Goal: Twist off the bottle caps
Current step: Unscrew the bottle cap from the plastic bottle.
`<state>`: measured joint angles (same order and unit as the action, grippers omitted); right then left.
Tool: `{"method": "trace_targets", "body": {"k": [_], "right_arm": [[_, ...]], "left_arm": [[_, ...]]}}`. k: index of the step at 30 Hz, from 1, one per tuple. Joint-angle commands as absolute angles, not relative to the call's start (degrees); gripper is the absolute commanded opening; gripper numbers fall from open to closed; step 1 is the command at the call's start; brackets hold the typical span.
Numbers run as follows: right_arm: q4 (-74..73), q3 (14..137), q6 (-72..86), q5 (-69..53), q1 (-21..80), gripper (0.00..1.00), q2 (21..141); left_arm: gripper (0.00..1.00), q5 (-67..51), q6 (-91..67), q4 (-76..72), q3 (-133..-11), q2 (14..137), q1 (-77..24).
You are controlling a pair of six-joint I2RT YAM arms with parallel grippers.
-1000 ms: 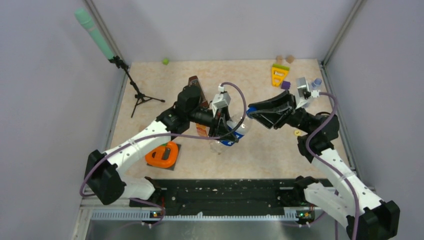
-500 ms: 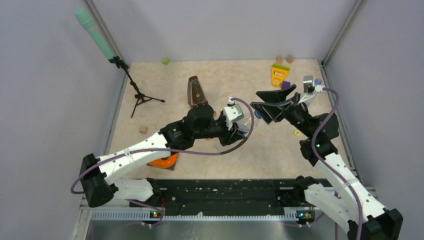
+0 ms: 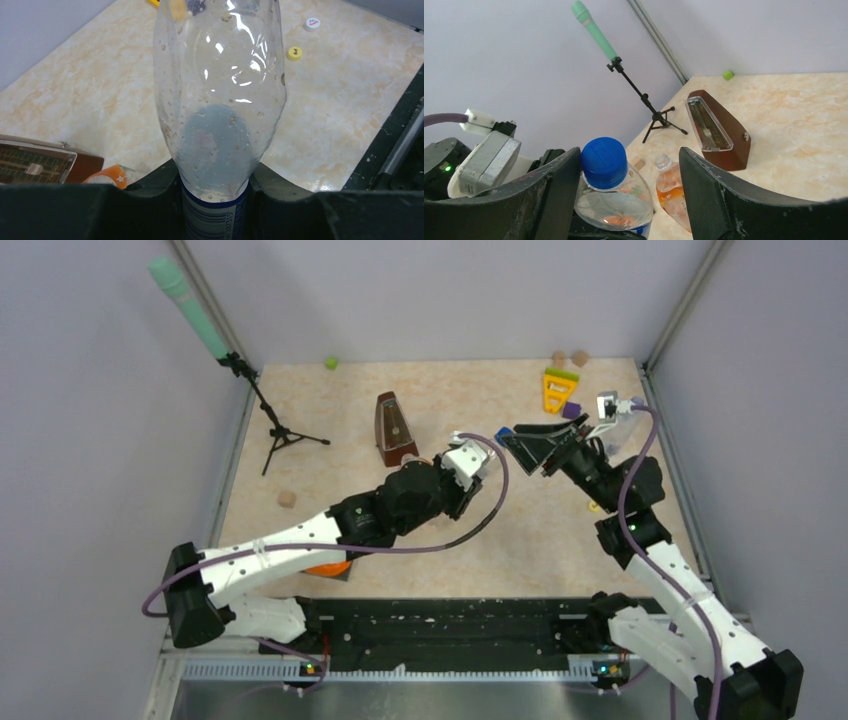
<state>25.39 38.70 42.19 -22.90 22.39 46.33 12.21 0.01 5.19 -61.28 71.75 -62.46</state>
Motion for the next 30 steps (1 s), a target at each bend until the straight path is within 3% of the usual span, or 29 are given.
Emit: {"method": "trace_targets", "body": {"k": [1,6,14,18,19,21,24,28,30], "right_arm": [[25.8,41.3,42.8,-20.9,22.7,0.70,46.3],[28.0,41.1,44.0,-21.6,22.8,0.64,47.3],[29.4,40.7,45.2,-22.7,22.9,0.31,48.3],[29.2,40.5,45.2,-22.8,22.9,0.27,48.3],[29.2,40.4,45.2,-23.0,22.9,0.29,48.3],[29.0,40.4,45.3,-23.1,22.9,0.45,48.3],[29.1,40.3,45.3,-22.8,22.9,0.49,48.4],[29.2,40.3,45.0,-22.6,22.9,0.41,48.2],[28.8,40.3,44.8,-22.2,22.9,0.26,48.0]], "left_arm": [[0.00,19.8,2.0,1.6,-62.9,72.6,-64.5],[0.00,20.1,2.3,1.5,-63.3,73.3,-65.5],[0.00,19.8,2.5,2.3,-64.6,74.1,-65.7],[0.00,20.2,2.4,2.4,-64.9,74.2,-65.7],[0.00,20.2,2.4,2.4,-64.8,74.3,-65.7],[0.00,20.0,2.4,2.3,-65.0,74.3,-65.7],[0.00,19.8,2.5,2.2,-65.0,74.7,-65.7],[0.00,19.3,2.3,2.2,-65.0,74.6,-65.7],[0.00,19.2,2.3,2.3,-64.9,74.5,-65.7]]}}
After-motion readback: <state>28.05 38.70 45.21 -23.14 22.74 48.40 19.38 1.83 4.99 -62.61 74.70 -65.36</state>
